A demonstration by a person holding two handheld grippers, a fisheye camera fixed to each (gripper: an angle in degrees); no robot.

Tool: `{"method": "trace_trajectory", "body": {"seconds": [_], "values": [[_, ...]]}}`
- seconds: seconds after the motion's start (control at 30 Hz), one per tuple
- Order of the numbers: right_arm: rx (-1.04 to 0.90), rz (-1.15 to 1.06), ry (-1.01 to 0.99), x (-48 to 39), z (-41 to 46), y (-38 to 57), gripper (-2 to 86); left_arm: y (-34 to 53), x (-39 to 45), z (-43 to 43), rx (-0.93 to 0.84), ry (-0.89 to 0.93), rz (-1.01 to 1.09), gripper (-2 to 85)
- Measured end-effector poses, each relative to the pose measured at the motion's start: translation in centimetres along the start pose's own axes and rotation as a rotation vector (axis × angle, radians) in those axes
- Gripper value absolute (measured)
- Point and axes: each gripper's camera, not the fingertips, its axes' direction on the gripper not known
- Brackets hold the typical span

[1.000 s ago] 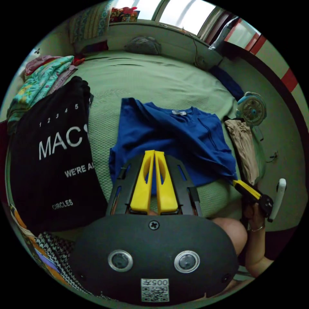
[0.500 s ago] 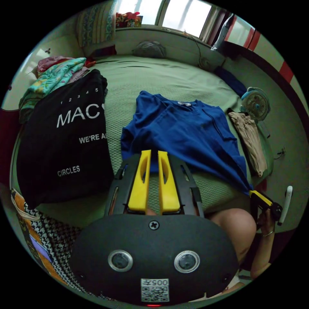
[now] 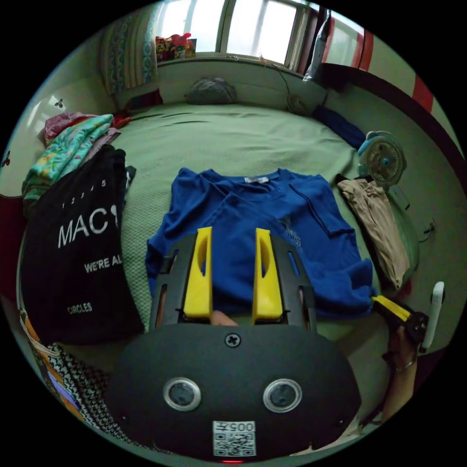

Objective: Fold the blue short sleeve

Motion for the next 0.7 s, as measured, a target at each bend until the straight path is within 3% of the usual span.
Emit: {"method": "trace_trajectory", "body": {"seconds": [0.37,0.7], "values": [[-0.005,-0.029,-0.047,3.5,-1.2,2.9,-1.7,1.7,-1.9,-0.4,0.02,-0.001,-0.182,12.2],[0.016,0.0,-0.106,6.7,-2.8,5.7,-1.7,6.8,-2.6,-5.8,-0.025,0.006,-0.22,3.6]]}}
